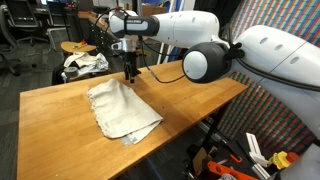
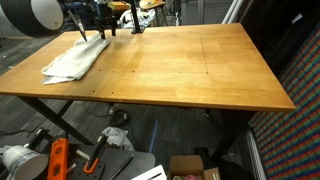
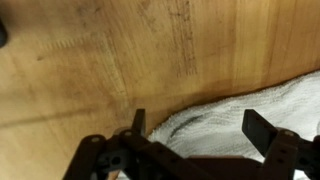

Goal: Fold the white towel from right to left

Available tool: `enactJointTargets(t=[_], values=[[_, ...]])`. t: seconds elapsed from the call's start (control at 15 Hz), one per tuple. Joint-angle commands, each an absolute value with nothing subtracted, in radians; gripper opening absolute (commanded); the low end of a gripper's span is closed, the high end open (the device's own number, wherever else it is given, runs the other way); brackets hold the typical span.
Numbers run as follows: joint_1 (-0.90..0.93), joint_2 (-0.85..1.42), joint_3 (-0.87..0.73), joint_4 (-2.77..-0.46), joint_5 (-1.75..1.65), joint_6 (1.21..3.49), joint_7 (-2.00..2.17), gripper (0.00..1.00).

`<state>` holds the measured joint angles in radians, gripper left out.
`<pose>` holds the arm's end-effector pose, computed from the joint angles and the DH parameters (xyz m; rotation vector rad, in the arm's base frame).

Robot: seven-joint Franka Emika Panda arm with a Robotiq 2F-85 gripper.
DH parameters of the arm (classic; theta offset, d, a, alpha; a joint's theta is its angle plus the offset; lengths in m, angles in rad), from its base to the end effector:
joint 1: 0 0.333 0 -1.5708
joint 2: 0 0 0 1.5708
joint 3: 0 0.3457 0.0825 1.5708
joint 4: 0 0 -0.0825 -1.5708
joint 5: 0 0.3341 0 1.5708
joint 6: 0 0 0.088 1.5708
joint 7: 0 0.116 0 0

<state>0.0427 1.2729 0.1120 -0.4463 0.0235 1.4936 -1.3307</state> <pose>0.7543 0.0683 0.2572 -2.2023 -1.8884 0.1527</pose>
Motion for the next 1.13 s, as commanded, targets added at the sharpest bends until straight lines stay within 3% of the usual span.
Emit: enactJointTargets(t=[0.0, 1.07], values=[[0.000, 1.189, 0.133, -0.443, 0.072, 1.476, -1.258, 1.00], [-0.078, 1.081, 0.098, -0.454, 0.062, 1.348, -1.037, 1.00]])
